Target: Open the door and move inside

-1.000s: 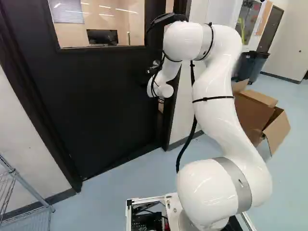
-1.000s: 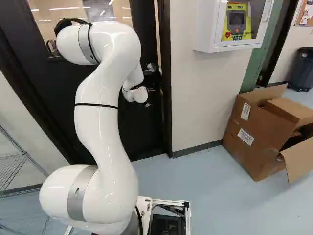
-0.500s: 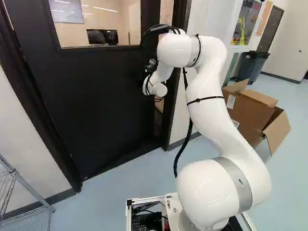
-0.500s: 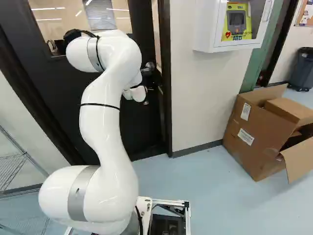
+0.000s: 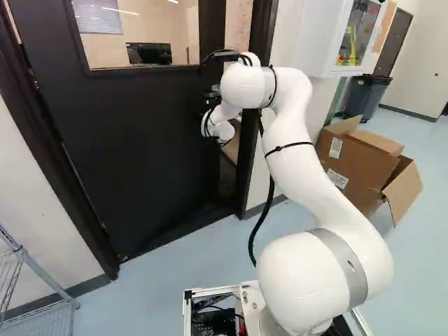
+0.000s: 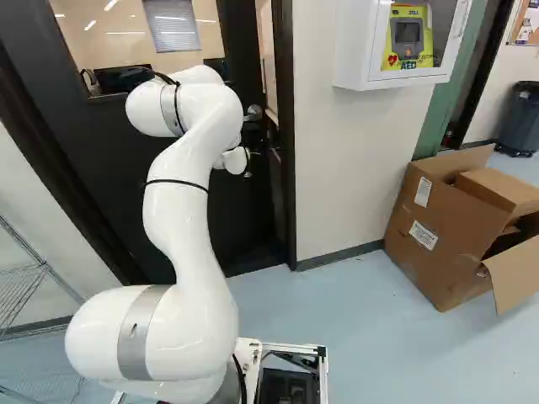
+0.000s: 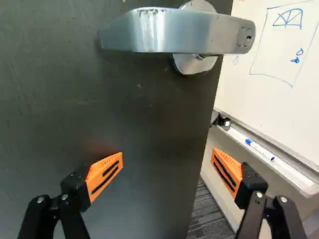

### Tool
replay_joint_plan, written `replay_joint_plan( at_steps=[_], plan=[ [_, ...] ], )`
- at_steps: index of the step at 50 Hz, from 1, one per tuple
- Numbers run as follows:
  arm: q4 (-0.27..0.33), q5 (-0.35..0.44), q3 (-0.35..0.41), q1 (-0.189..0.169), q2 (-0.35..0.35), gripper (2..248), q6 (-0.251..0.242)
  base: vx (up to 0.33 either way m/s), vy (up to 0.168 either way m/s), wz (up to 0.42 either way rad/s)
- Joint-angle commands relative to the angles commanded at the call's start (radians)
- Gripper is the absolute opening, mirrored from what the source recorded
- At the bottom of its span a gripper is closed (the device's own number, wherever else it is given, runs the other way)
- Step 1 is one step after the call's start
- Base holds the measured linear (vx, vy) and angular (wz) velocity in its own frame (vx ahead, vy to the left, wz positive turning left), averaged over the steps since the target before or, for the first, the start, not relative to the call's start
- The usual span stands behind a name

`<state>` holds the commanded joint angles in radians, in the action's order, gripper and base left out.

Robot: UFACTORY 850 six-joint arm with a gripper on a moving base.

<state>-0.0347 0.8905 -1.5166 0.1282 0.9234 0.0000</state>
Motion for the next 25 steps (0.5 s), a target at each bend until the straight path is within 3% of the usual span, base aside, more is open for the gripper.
replay_joint_plan(
  at_steps=[25],
  plan=[
    [-0.077,0.0,-0.176,0.039,0.12,247,0.0,0.0,0.0,0.0]
  ],
)
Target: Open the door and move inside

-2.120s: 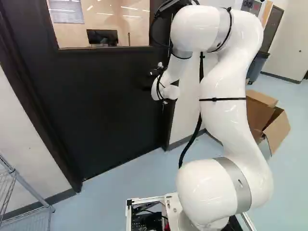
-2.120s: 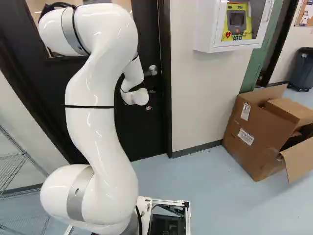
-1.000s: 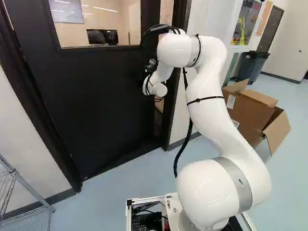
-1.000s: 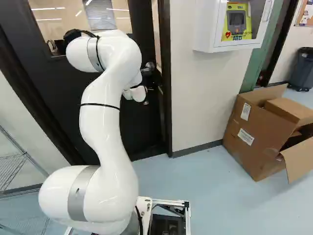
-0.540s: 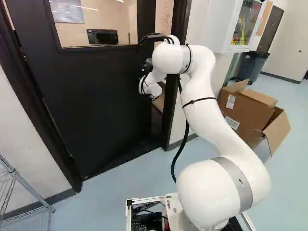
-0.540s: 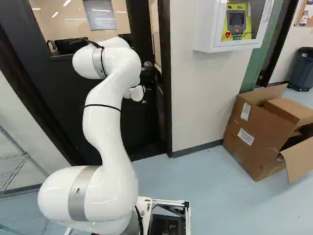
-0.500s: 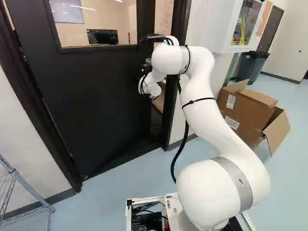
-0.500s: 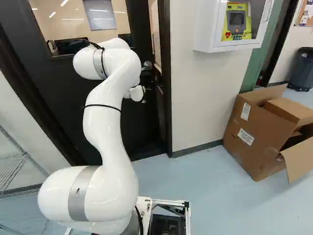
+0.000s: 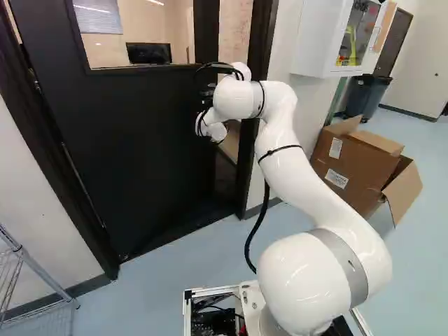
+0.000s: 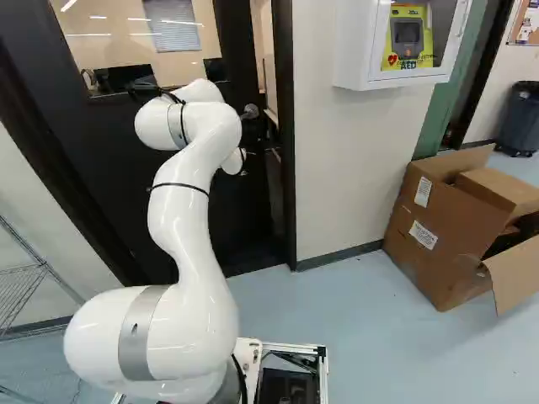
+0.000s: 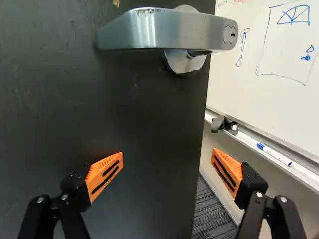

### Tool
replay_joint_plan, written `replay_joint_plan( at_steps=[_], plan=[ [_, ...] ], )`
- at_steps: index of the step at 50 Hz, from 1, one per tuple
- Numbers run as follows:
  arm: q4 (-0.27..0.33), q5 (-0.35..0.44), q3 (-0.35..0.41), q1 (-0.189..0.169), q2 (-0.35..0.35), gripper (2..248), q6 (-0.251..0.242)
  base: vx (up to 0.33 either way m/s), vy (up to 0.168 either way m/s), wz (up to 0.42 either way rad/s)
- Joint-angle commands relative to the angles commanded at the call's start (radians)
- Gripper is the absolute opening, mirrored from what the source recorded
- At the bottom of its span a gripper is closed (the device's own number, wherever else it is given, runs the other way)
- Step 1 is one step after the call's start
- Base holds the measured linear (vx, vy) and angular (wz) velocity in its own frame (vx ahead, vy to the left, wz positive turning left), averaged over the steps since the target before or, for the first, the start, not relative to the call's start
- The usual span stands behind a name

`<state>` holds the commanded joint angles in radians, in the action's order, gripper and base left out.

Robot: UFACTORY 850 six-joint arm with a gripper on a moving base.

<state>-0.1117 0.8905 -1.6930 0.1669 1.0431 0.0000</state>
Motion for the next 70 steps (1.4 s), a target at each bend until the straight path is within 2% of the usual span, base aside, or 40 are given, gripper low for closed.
replay_joint_plan(
  at_steps=[10,22,70],
  plan=[
    [-0.03,0.0,-0.06,0.014,0.04,247,0.0,0.0,0.0,0.0],
    [-0.057,0.0,-0.058,0.018,0.039,247,0.0,0.0,0.0,0.0],
    [-0.067,0.0,0.316,0.027,-0.216,247,0.0,0.0,0.0,0.0]
  ],
)
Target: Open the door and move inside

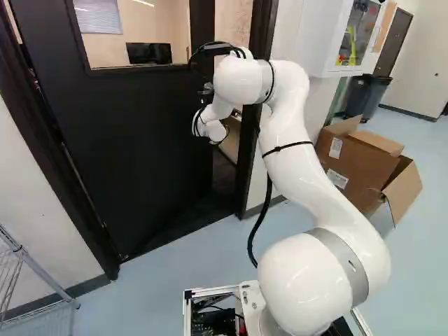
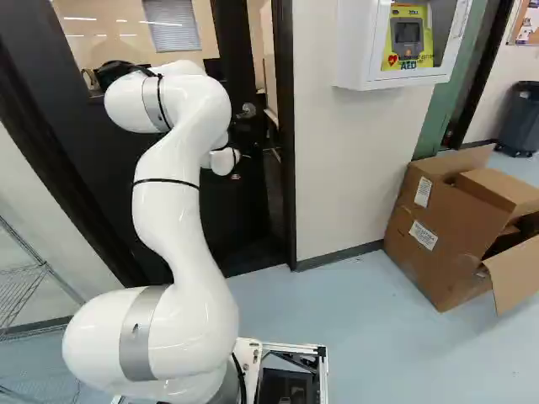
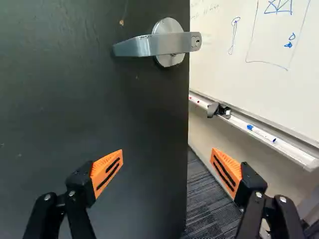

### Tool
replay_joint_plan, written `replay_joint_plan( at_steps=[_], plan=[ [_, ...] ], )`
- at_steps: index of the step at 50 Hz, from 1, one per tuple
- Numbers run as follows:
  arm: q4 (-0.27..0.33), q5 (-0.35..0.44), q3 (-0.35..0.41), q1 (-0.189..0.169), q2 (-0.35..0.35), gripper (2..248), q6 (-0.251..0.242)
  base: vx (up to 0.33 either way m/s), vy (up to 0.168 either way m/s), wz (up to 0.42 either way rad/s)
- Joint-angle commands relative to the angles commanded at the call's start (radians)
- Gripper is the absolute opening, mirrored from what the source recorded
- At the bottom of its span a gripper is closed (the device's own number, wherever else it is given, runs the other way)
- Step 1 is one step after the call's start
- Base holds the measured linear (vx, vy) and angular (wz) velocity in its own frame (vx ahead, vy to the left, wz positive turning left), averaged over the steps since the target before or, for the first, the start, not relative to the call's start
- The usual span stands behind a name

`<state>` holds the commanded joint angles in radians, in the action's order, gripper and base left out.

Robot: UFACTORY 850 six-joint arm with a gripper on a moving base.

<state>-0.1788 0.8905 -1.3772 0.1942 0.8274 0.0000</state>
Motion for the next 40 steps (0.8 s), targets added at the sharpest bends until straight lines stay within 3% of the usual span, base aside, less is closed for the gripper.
replay_joint_plan(
  at_steps=[40],
  plan=[
    [0.0,0.0,0.277,-0.011,-0.197,247,0.0,0.0,0.0,0.0]
  ],
)
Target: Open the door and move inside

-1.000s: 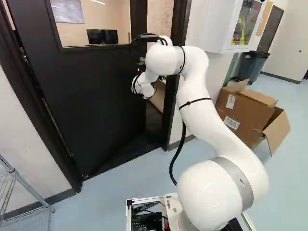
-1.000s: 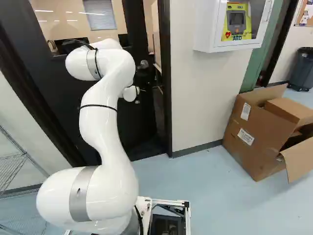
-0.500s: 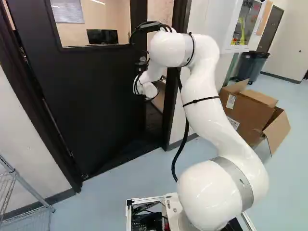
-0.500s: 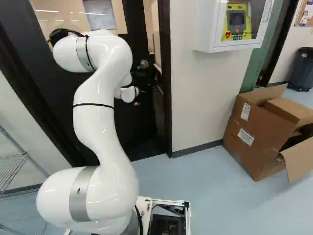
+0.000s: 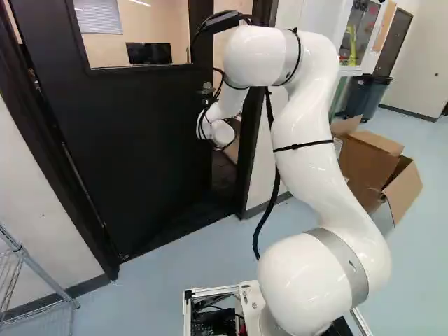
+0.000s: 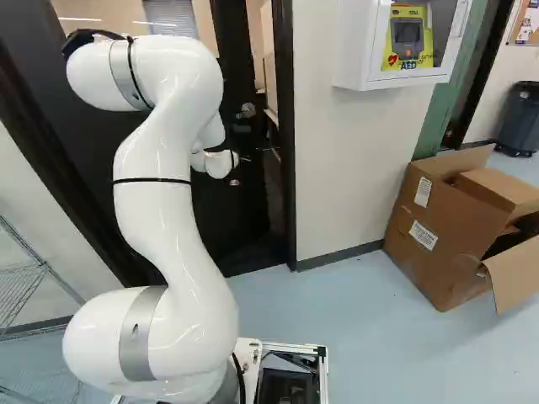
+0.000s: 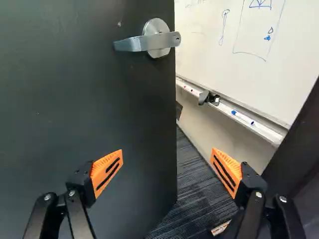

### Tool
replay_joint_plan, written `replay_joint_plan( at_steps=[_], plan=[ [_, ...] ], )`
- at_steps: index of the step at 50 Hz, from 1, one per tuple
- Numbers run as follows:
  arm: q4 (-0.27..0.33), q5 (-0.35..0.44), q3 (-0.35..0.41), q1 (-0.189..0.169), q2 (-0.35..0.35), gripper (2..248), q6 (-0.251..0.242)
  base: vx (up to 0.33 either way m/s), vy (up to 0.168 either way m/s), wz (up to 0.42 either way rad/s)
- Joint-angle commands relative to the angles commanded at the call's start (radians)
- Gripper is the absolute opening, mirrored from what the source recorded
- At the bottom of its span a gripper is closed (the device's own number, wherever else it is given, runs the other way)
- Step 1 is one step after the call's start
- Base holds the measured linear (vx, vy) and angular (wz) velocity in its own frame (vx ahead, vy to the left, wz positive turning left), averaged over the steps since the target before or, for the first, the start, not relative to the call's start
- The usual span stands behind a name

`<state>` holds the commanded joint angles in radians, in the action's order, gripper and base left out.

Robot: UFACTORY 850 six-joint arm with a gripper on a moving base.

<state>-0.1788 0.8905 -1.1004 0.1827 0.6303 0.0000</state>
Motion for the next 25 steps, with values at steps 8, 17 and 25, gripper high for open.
replay_joint_plan(
  at_steps=[8,17,25],
  plan=[
    [0.0,0.0,0.051,-0.005,-0.037,247,0.0,0.0,0.0,0.0],
    [0.0,0.0,0.105,-0.013,-0.078,247,0.0,0.0,0.0,0.0],
    [0.0,0.0,0.151,-0.022,-0.113,247,0.0,0.0,0.0,0.0]
  ],
)
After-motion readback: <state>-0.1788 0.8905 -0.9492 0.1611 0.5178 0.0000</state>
